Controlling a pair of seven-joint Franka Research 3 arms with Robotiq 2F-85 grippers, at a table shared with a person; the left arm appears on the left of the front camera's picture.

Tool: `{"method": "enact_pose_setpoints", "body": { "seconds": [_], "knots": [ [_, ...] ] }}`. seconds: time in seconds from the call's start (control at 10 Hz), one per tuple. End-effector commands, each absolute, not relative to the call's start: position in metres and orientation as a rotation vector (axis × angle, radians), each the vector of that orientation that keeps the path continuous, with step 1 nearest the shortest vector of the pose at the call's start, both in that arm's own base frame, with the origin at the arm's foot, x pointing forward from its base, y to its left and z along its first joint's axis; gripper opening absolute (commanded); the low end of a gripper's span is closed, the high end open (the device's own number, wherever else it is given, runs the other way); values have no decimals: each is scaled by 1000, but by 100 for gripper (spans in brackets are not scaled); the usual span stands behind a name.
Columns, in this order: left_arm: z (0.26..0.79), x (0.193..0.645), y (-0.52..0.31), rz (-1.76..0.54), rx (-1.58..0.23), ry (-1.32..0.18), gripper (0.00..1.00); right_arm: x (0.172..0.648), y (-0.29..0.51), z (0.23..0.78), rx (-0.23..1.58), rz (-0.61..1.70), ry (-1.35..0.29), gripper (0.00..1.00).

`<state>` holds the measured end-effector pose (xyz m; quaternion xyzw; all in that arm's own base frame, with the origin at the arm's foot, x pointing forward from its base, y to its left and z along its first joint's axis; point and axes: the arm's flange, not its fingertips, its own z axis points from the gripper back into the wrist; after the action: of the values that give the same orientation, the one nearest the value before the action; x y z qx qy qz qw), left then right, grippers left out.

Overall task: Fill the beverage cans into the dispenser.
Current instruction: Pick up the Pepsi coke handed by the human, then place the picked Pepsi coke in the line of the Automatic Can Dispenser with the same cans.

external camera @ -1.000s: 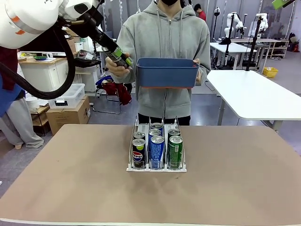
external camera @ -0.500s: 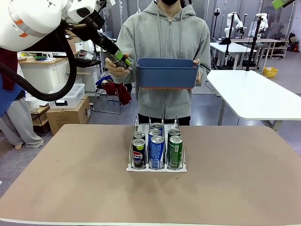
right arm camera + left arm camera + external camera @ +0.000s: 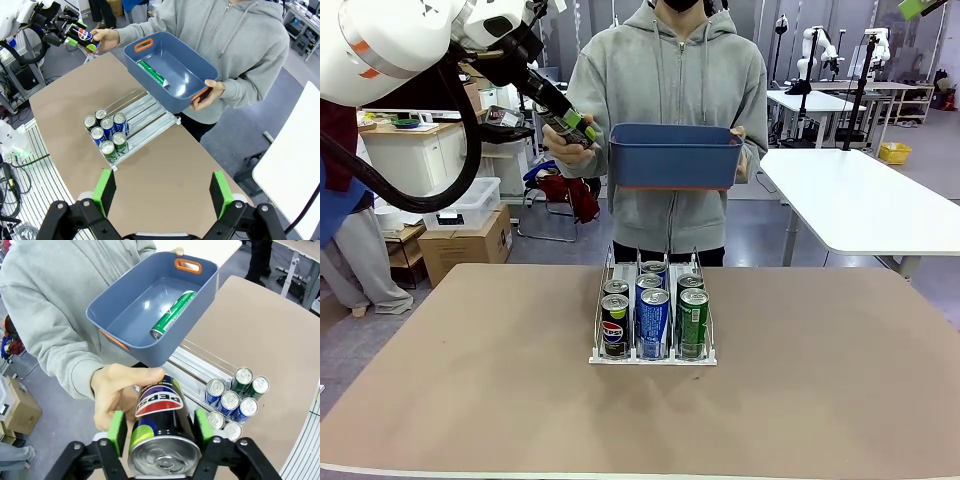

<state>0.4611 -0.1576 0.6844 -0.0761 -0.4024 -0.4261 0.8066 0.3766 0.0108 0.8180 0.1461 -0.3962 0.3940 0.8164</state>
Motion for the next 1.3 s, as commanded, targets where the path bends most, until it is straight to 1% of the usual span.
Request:
{"method": "enact_pose_setpoints", "body": {
  "seconds": [0.0,0.1,1.0,1.1,1.2],
  "knots": [
    [685,457,-156,-887,-143,-867,36,375,11,816,316,842,-842,100],
    [687,455,-157,-882,-145,-875,0,375,11,816,316,842,-842,100],
    [694,448,-156,-895,-107,-855,0,375,11,816,316,842,-842,100],
    [692,455,-157,-888,-131,-859,24,375,11,816,316,842,-842,100],
    [692,455,-157,-888,-131,-859,24,375,11,816,316,842,-842,100]
  ]
}}
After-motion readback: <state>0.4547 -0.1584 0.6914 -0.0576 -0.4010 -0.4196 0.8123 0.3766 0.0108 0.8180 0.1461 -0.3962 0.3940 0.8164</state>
